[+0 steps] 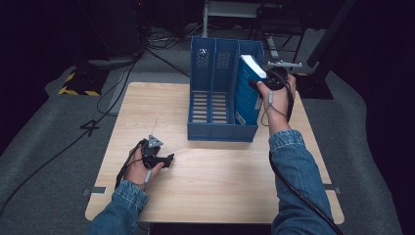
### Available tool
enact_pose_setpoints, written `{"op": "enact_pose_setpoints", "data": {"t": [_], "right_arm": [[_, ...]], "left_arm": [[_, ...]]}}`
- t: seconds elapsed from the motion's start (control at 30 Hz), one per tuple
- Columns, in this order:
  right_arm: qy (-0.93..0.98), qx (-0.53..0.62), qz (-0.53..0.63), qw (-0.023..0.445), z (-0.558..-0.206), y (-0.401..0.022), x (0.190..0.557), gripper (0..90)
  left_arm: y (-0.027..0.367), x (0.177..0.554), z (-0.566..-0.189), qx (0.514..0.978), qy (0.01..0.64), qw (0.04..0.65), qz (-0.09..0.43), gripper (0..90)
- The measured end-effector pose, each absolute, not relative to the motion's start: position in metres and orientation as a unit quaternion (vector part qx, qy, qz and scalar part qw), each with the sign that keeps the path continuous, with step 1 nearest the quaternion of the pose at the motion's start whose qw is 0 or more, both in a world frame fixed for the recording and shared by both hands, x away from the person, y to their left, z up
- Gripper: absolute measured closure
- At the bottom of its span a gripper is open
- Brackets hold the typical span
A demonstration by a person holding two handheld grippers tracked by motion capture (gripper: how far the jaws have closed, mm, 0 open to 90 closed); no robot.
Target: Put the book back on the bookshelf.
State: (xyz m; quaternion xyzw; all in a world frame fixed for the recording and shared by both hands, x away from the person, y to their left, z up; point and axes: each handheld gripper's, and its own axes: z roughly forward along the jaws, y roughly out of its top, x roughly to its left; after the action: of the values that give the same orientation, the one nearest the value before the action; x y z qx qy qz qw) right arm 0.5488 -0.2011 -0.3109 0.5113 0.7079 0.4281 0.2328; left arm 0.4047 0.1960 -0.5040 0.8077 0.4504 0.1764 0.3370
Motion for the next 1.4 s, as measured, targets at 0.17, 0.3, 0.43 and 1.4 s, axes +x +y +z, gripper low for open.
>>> {"op": "enact_pose_setpoints", "data": {"t": [0.17,0.3,0.43,1.4], "right_arm": [[0.725,0.53,0.377,0.229,-0.303,-0.192,0.549,54.2],[0.736,0.54,0.34,0.225,-0.302,-0.183,0.555,53.9],[0.743,0.542,0.316,0.232,-0.301,-0.178,0.558,59.1],[0.703,0.535,0.386,0.265,-0.314,-0.157,0.622,59.4]], "left_arm": [[0.196,0.405,-0.504,0.807,0.452,0.338,0.176,23.7],[0.195,0.404,-0.504,0.807,0.452,0.338,0.176,23.7],[0.195,0.404,-0.504,0.807,0.451,0.338,0.175,23.6],[0.195,0.404,-0.504,0.812,0.444,0.337,0.173,23.4]]}}
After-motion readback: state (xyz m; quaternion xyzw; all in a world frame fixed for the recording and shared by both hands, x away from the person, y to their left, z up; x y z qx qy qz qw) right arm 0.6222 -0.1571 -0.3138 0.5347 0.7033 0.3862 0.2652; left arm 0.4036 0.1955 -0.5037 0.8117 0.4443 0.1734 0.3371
